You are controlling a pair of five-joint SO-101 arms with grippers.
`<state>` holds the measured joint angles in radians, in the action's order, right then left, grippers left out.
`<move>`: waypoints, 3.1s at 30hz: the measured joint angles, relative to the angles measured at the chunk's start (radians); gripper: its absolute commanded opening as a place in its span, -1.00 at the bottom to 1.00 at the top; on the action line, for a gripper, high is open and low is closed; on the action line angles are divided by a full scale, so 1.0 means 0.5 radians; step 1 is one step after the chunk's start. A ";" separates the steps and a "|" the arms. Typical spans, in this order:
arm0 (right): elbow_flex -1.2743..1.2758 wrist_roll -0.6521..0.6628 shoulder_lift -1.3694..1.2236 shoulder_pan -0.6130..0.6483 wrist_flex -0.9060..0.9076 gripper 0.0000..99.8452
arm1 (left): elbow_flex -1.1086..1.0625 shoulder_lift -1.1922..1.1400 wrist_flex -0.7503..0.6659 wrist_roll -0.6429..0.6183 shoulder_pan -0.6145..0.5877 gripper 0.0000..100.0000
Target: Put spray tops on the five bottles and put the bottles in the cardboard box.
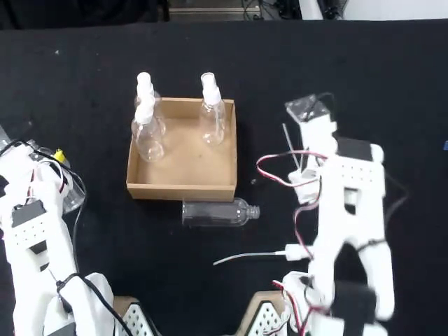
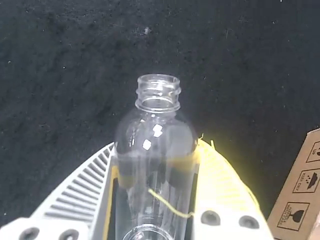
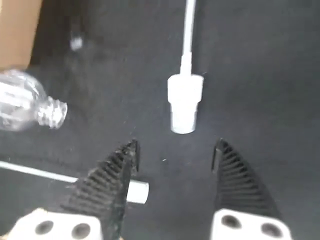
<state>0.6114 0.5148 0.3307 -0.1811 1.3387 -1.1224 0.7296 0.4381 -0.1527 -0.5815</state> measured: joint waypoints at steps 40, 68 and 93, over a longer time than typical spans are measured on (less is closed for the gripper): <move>-0.384 -1.237 -0.721 -0.694 -0.218 -0.54 | -0.387 1.264 0.328 -0.003 0.000 -0.94; -0.430 2.839 -0.859 -0.896 -0.166 -0.40 | -0.423 1.270 0.328 -0.003 0.000 -0.94; -0.519 0.153 -1.083 -0.896 -0.285 -0.48 | -0.423 1.277 0.328 -0.003 0.000 -0.94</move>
<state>0.3521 0.5915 -0.2110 -0.6291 1.1960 -1.3341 1.3679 0.6022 -0.1542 -0.5815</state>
